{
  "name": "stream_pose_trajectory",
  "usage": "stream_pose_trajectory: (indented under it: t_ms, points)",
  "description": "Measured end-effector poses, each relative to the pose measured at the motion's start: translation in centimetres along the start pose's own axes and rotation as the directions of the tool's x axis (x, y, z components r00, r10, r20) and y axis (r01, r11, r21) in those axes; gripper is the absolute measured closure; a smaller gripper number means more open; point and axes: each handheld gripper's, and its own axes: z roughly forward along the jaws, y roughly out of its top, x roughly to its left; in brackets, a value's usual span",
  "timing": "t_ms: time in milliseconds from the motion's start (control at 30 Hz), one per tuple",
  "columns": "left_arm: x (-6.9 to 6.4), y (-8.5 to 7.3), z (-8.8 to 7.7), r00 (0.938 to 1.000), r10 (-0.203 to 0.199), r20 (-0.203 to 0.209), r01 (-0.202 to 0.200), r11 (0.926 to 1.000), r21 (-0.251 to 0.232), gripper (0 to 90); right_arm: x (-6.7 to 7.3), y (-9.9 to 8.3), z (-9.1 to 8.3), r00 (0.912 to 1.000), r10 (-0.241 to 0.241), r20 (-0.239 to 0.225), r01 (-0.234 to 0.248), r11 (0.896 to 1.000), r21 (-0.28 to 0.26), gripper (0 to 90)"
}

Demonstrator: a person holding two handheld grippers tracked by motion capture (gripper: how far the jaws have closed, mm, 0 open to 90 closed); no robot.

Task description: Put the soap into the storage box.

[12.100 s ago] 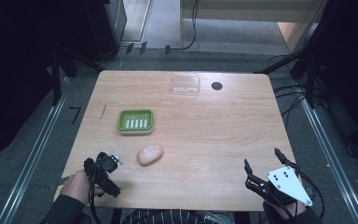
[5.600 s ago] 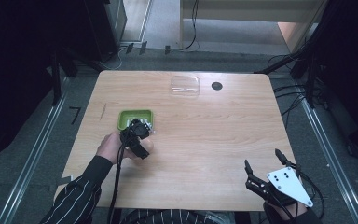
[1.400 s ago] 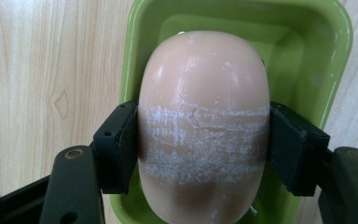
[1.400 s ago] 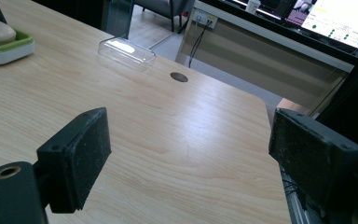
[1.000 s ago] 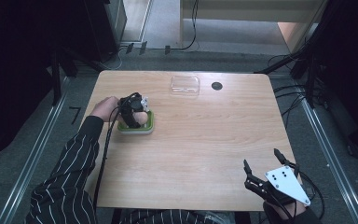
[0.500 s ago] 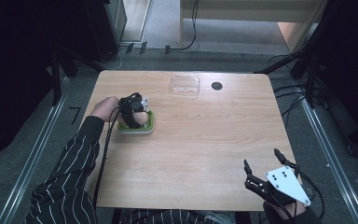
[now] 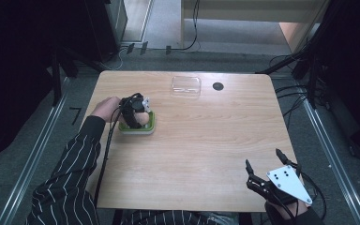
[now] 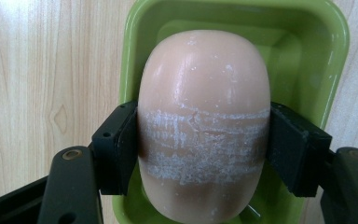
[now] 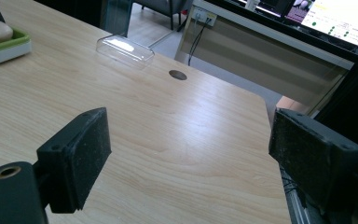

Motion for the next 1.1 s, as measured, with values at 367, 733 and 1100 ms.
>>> stream_pose_trajectory:
  t_ms: [367,733,1100]
  points:
    - [-0.2,0.1,-0.2,0.9996,-0.014,-0.024,0.014,0.9999,0.008,23.7,0.0,0.0,-0.3,1.0,0.0,0.002,0.0,1.0,-0.009,13.5]
    - [-0.6,0.0,-1.3,0.9984,-0.052,-0.021,0.052,0.9986,0.012,14.5,0.2,0.2,-0.3,1.0,-0.007,0.0,0.007,1.0,-0.01,13.5]
    - [-1.7,0.3,-2.6,0.995,-0.099,0.014,0.099,0.9942,0.042,3.6,0.2,0.1,-0.5,1.0,-0.005,0.005,0.005,1.0,-0.011,13.5]
